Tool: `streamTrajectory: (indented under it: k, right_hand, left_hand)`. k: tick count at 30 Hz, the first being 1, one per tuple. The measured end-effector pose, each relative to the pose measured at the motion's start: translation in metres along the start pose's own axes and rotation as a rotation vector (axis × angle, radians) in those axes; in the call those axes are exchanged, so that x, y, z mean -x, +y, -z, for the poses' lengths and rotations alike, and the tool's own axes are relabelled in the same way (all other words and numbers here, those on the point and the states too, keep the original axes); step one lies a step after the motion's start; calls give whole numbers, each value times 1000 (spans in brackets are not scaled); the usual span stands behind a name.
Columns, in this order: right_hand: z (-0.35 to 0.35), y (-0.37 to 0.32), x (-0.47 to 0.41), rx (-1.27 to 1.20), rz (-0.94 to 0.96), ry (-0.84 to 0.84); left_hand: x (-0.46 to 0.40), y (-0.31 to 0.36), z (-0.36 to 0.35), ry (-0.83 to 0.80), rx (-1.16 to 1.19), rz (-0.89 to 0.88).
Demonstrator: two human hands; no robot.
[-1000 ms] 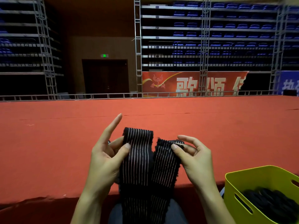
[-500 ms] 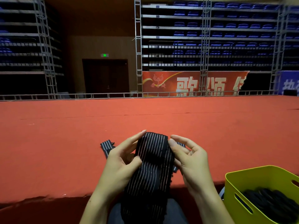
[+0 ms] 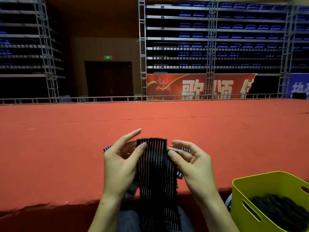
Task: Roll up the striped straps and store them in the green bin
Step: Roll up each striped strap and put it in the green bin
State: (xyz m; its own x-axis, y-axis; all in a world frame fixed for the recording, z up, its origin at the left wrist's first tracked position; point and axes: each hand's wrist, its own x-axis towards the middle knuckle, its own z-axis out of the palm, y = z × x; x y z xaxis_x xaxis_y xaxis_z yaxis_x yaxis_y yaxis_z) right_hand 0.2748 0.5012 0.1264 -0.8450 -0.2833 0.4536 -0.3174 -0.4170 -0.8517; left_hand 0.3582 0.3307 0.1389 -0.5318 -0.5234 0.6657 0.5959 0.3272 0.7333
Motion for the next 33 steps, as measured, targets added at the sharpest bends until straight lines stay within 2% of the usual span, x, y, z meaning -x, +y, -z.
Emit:
streamTrajectory:
  k: [5,13,18,21,27,33]
  right_hand:
    - [17,-3,-5,-20,26,68]
    - [21,-14,-4,-33,62,60]
    - [7,-22,1,-56,34,-76]
    - [-7,-18,2,-91,6,-93]
    - [-15,-8,-1,-205,-100,0]
    - [-16,-7,-1,-218,-46,94]
  left_hand:
    - [-3,-2,16,140,65,48]
    - [-6,-4,17,139,-25,4]
    - [-6,-4,6,63,-33,23]
    - [-1,-1,-4,-8,28,50]
    - [5,2,-10,-69,203,124]
    - [5,4,-8,-86,177,145]
